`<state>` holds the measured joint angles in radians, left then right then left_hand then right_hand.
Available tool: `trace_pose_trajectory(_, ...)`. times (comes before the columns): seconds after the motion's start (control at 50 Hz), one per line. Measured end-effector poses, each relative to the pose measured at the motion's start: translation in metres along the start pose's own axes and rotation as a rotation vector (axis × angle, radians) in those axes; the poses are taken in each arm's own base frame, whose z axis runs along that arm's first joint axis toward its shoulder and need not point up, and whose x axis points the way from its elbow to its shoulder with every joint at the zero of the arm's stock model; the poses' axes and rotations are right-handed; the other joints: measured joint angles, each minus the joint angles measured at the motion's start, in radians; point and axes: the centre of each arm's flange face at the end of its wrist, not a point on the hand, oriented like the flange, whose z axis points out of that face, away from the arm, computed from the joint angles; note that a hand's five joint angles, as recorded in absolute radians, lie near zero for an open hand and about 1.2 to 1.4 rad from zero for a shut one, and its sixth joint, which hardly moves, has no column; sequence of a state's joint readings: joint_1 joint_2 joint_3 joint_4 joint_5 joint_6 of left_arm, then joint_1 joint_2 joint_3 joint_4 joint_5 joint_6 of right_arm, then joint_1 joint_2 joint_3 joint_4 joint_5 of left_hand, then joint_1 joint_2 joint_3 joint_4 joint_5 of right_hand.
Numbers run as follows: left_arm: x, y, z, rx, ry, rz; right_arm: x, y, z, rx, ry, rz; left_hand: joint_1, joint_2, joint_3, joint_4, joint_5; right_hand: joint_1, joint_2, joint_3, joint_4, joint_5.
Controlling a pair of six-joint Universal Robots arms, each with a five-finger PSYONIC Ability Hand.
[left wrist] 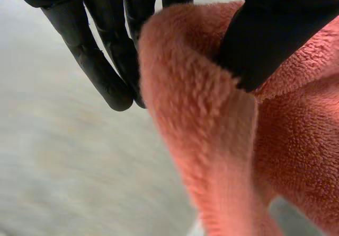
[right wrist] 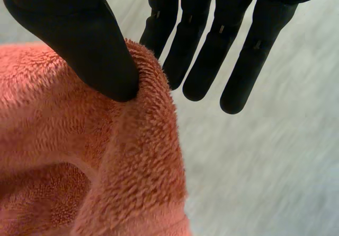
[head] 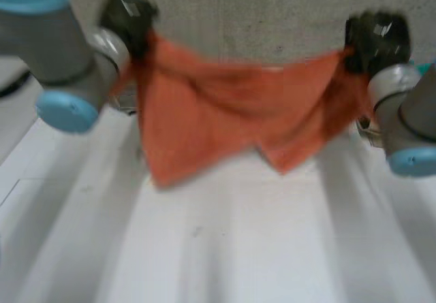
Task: Fold the laundry.
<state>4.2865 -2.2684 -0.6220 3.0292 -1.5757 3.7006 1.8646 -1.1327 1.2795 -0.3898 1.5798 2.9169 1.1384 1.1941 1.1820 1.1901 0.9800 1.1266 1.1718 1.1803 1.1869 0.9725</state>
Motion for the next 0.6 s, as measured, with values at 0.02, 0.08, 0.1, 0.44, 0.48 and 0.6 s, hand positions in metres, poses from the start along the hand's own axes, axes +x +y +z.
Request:
trace_pose_trajectory(0.02,-0.02,-0.019,0.0,0.06,-0.07,-0.043,0.005,-0.015,0.005,0.049,0.01,-0.001,0.0,0.0,0.0,0.0,0.0,0.0,0.0,0.0,0.0,0.0)
trace_pose_trajectory(0.08,-0.052,-0.05,-0.012,0.146,-0.153,-0.141,0.014,-0.037,0.01,0.084,0.0,-0.007,0.0,0.0,0.0,0.0,0.0,0.0,0.0,0.0,0.0,0.0)
trace_pose_trajectory(0.1,-0.055,-0.052,-0.014,0.152,-0.156,-0.151,0.016,-0.041,0.01,0.081,-0.009,-0.009,0.0,0.0,0.0,0.0,0.0,0.0,0.0,0.0,0.0,0.0)
trace_pose_trajectory(0.44,0.021,0.072,-0.074,-0.26,0.191,-0.225,-0.006,0.056,-0.074,-0.498,-0.546,-0.227,0.0,0.003,0.004,0.005,0.0,0.0,0.0,0.005,0.0,0.0)
trace_pose_trajectory(0.48,0.033,0.091,-0.075,-0.315,0.22,-0.218,-0.009,0.07,-0.087,-0.537,-0.585,-0.276,0.0,0.003,0.004,0.005,0.0,0.0,0.0,0.005,0.0,0.0)
trace_pose_trajectory(0.6,0.06,0.115,-0.079,-0.402,0.287,-0.205,-0.014,0.099,-0.129,-0.645,-0.689,-0.406,0.0,0.003,0.004,0.005,0.0,-0.294,-0.368,-0.367,-0.365,-0.334)
